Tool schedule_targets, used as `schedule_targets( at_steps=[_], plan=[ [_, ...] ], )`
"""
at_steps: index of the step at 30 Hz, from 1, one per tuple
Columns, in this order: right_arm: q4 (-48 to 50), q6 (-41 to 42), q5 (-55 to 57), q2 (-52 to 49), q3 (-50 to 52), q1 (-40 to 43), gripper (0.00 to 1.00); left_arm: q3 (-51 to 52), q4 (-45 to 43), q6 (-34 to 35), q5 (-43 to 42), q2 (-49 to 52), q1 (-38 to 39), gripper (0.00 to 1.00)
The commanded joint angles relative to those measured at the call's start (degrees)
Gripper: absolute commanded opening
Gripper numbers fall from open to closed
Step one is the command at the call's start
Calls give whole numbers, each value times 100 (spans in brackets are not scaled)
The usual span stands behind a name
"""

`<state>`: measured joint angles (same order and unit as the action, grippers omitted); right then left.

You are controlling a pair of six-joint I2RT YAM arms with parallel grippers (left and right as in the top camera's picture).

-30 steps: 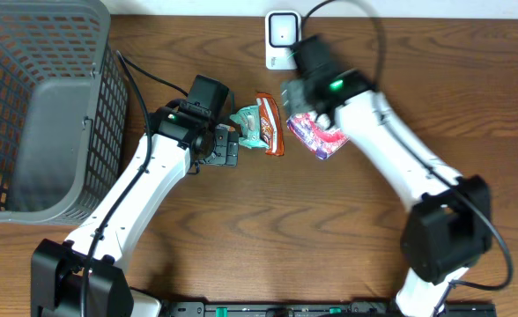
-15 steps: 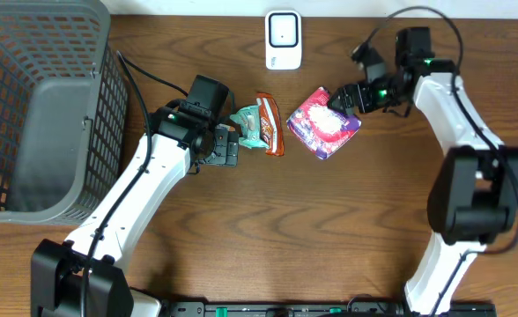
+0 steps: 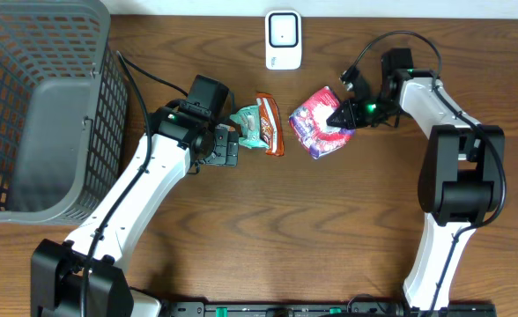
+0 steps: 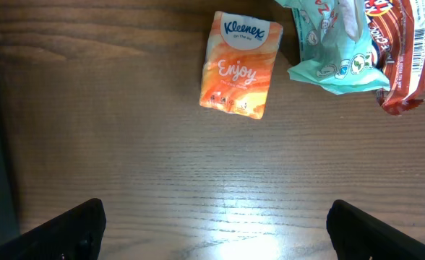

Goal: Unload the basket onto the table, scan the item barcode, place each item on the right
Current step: 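Pass the purple package over the scanner and place it at right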

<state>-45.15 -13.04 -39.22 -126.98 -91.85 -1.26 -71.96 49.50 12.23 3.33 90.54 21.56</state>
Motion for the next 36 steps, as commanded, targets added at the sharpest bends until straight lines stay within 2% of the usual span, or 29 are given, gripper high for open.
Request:
schedule_targets(
  at_steps=[1, 5, 9, 12, 18, 21, 29, 36],
  plan=[
    [372, 1130, -39, 413, -105, -35, 1, -31, 17, 55, 11, 0, 11, 98],
    [1635, 2997, -76, 726, -105, -85, 1, -31, 17, 57, 11, 0, 11, 98],
    [3272, 4336, -105, 772, -105, -299, 1, -31, 17, 55, 11, 0, 11, 98],
    [4323, 4889, 584, 702, -105, -675, 1, -31, 15, 55, 13, 0, 11, 98],
    [5287, 5276, 1954, 483, -105, -1305, 1, -31, 15, 55, 11, 0, 11, 98],
    [5761, 5318, 2236, 358, -105, -1460, 1, -31, 17, 55, 13, 0, 11, 98],
    [5860, 5169, 2186, 417, -105, -1178, 1, -31, 15, 55, 13, 0, 11, 98],
    [4057, 5182, 2371, 787, -105, -9, 1, -31, 15, 57, 11, 0, 11, 98]
  ],
)
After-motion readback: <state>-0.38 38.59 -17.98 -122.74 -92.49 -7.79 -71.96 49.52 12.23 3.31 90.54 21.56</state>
